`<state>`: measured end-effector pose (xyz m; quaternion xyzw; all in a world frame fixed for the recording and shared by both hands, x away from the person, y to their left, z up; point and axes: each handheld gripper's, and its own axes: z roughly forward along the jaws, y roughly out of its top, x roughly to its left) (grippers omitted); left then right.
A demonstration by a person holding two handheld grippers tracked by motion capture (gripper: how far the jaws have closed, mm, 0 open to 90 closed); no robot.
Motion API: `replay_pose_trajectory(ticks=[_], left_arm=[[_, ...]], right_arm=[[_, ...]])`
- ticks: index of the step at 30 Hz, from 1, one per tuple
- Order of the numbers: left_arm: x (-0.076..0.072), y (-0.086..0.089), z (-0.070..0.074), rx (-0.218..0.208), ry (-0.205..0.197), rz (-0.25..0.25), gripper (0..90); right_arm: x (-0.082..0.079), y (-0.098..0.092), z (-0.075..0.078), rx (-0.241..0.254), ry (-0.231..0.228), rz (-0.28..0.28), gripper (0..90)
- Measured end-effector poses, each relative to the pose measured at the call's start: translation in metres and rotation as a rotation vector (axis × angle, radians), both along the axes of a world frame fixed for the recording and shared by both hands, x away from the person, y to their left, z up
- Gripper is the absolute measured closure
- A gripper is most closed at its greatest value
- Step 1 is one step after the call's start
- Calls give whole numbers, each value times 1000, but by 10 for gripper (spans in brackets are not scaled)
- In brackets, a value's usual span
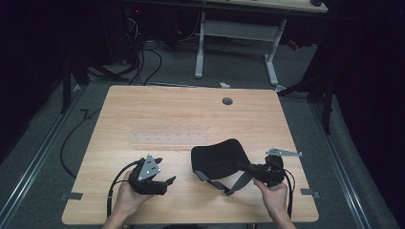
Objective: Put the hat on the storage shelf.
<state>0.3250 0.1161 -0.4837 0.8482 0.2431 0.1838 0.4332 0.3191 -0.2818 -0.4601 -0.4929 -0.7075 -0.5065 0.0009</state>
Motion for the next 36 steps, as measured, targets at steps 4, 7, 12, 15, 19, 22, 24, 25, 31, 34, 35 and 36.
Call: replay_pose_trajectory(ticks=[4, 7, 12, 15, 19, 22, 24, 25, 31, 34, 35, 36], left_arm=[[-2, -6, 4, 5, -13, -23, 219], [-3, -10, 7, 12, -24, -41, 219], [-4, -17, 14, 13, -42, -71, 216], [-4, -19, 17, 13, -52, -87, 214], [-4, -19, 18, 14, -57, -98, 207], [-5, -19, 19, 16, -61, -101, 201], [-5, -19, 20, 18, -67, -104, 200], [-6, -19, 20, 18, -68, -106, 199], [-7, -22, 21, 33, -85, -121, 196], [-7, -22, 21, 30, -85, -124, 195], [-7, -22, 21, 31, -86, -125, 195], [-7, -22, 21, 33, -88, -125, 194]], right_arm=[[0, 4, 0, 2, 0, 16, 864], [0, 7, 1, 0, 5, 27, 864], [3, 14, 3, -4, -1, 52, 864], [4, 18, 4, -2, 1, 67, 864], [6, 24, 5, -1, 7, 87, 864], [8, 28, 5, 3, 16, 103, 864], [9, 30, 5, 6, 20, 114, 864], [10, 31, 5, 7, 22, 119, 864], [12, 38, 6, -2, 42, 152, 864], [13, 41, 7, -1, 49, 167, 864], [13, 42, 8, -2, 54, 170, 864], [13, 43, 8, -3, 55, 175, 864]])
